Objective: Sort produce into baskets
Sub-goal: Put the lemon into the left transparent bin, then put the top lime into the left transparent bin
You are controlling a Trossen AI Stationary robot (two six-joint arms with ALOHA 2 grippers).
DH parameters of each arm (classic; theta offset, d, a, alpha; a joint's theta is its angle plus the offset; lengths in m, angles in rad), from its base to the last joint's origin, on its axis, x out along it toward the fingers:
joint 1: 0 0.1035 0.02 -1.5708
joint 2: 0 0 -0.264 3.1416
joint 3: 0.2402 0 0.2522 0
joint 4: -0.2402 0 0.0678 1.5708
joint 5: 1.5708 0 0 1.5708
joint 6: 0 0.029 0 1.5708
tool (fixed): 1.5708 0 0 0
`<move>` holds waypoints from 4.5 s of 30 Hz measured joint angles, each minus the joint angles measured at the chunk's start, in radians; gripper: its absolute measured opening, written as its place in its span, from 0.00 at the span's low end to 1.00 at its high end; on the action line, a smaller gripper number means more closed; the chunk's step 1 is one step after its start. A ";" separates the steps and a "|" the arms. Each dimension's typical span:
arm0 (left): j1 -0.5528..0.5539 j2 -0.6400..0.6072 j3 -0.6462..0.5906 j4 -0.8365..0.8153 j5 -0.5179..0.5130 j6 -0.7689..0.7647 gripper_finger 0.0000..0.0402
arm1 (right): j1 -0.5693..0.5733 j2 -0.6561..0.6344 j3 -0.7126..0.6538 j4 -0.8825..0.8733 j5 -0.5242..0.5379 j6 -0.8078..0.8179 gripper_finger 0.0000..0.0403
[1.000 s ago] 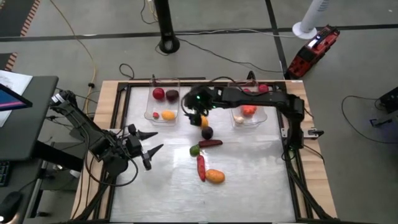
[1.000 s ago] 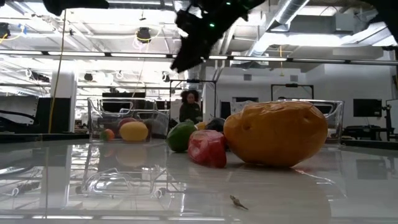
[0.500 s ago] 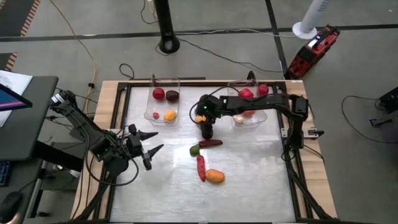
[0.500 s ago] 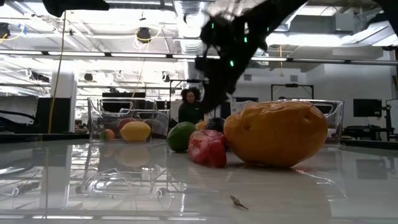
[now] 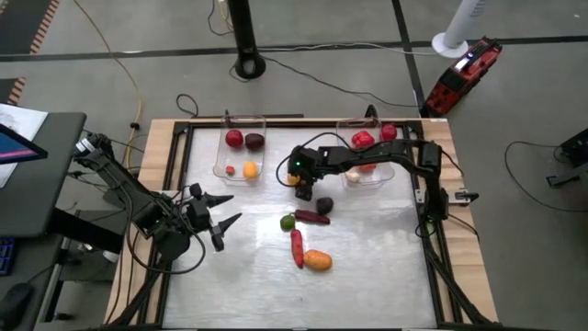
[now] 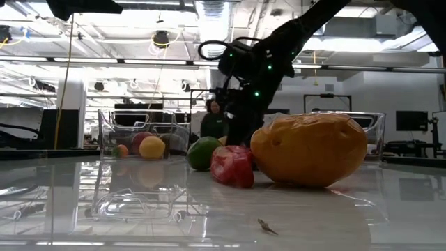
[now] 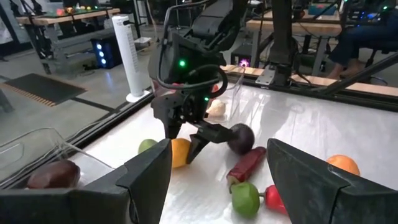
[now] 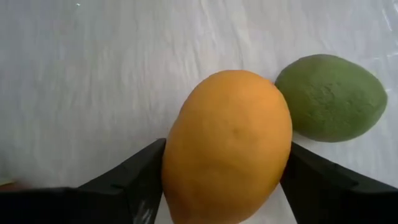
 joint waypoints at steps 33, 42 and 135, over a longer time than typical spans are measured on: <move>0.034 0.001 0.000 -0.002 0.011 -0.019 0.62 | 0.041 0.071 0.336 0.364 -0.090 -0.095 0.92; 0.034 0.001 0.000 -0.001 0.049 -0.025 0.62 | 0.003 0.046 0.439 -0.100 -0.010 -0.177 0.97; 0.034 0.001 0.000 -0.003 0.082 -0.029 0.62 | -0.110 0.066 0.071 0.051 0.008 -0.053 0.70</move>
